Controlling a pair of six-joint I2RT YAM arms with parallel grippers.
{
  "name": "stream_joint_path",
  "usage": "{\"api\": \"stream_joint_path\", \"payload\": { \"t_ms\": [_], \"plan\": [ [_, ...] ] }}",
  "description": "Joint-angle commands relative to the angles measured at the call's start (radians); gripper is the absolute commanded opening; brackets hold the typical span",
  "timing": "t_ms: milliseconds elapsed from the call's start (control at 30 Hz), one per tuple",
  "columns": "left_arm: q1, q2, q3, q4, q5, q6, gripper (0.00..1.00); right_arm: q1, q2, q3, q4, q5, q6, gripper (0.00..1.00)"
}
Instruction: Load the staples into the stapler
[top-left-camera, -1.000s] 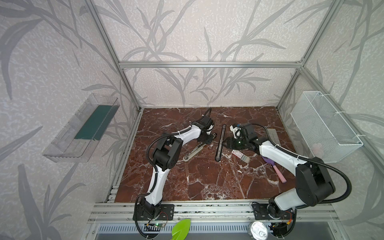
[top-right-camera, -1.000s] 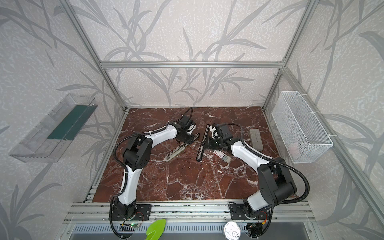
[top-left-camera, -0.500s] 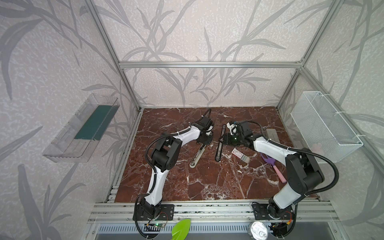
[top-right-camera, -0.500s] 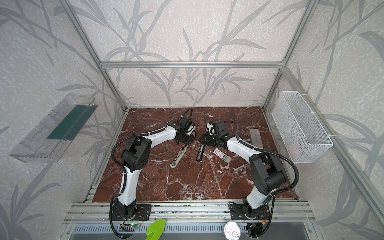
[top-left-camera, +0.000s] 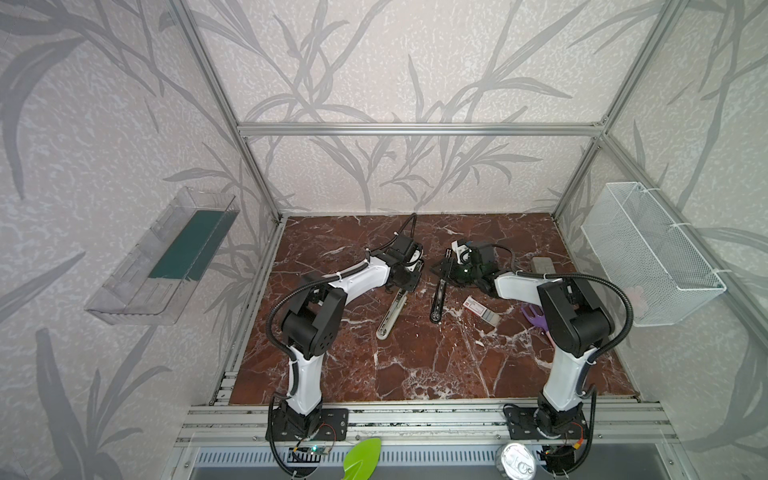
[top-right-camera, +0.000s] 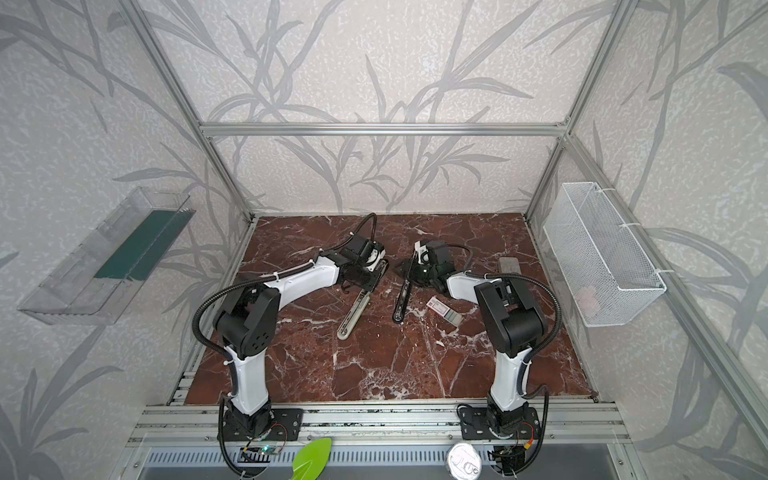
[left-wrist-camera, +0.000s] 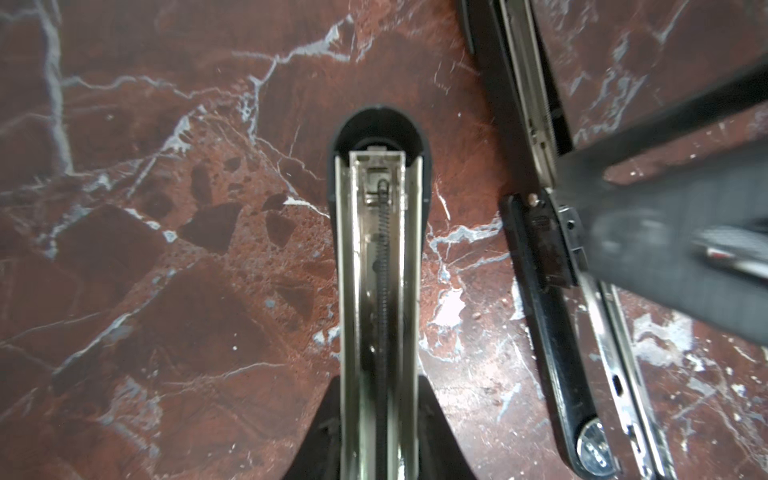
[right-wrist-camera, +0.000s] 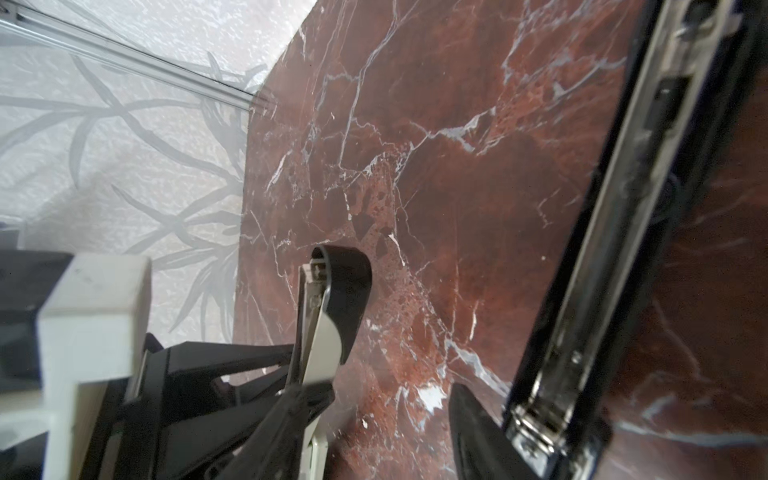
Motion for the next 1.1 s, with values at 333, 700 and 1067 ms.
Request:
{"api": "stream_joint_path", "payload": {
  "t_ms": [333, 700, 1067],
  "plan": [
    [-0.026, -0.057, -0.026, 0.066, 0.006, 0.021, 0.00, 0.002, 0.136, 0.064, 0.302, -0.076, 0.160, 0.64],
    [-0.035, -0.081, -0.046, 0.087, 0.001, 0.025, 0.00, 0.008, 0.207, 0.105, 0.345, -0.102, 0.205, 0.56],
    [-0.036, -0.086, -0.046, 0.088, 0.004, 0.023, 0.00, 0.010, 0.235, 0.087, 0.447, -0.124, 0.242, 0.28]
  ]
}}
